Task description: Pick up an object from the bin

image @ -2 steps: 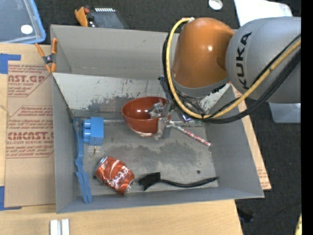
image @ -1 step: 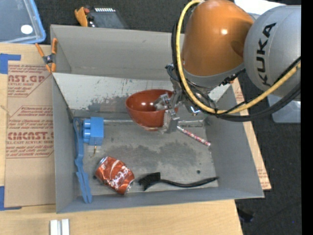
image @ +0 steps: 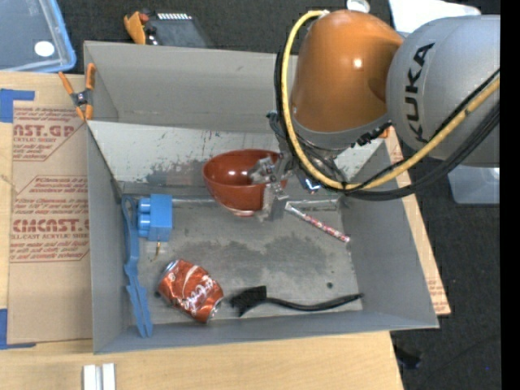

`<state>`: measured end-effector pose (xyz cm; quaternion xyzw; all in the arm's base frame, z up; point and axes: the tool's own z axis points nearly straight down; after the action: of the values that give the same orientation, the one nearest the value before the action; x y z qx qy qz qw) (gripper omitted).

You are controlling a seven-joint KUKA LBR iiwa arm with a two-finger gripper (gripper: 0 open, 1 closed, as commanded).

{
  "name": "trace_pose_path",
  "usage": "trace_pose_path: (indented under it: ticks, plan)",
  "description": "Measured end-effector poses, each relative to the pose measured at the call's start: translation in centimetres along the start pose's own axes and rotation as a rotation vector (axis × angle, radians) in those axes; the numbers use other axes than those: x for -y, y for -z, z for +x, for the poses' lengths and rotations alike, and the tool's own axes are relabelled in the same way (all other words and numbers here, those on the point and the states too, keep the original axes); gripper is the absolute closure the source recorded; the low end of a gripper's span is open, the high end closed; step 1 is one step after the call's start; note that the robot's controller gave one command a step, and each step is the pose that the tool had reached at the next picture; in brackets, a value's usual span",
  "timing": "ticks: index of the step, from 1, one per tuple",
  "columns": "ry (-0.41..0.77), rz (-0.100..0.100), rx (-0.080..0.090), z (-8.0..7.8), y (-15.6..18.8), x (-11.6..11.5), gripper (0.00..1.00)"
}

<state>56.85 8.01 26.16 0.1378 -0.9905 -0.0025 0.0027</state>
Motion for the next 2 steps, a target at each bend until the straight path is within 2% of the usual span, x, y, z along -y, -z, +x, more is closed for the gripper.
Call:
trace_pose_path:
  ticks: [1,2]
  plan:
    - [-0.026,-0.002,-0.012,0.3,-1.3,-1.7,1.0]
    - [-0.071,-0.001,-0.005,1.0,-6.5,-0.9,1.0]
